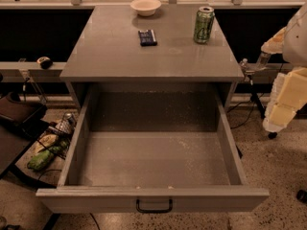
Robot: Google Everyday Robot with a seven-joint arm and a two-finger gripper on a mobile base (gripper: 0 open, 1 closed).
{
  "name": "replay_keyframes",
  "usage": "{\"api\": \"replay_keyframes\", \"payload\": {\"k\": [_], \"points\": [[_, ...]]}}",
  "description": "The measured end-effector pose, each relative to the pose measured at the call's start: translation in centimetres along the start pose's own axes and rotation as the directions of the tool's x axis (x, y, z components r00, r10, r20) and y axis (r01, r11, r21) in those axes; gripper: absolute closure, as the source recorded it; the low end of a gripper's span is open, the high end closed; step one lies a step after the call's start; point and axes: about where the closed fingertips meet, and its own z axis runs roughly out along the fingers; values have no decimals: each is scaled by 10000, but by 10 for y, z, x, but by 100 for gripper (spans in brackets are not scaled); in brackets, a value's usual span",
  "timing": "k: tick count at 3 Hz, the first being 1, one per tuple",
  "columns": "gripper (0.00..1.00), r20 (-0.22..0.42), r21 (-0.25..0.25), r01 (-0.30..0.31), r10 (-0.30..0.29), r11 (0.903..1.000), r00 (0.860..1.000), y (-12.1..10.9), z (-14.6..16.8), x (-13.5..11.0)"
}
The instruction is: Place rxbar blueberry into top drawer
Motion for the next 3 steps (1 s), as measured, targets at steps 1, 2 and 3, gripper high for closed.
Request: {"api": "replay_keyframes", "payload": {"k": [1, 2, 3], "points": [[0, 2, 2, 0, 0, 10000, 10000, 0, 0, 0], [0, 624, 422, 81, -108, 9991, 9980, -15, 14, -7], [0, 1693, 880, -630, 474, 9941, 9844, -47, 54, -25]]}}
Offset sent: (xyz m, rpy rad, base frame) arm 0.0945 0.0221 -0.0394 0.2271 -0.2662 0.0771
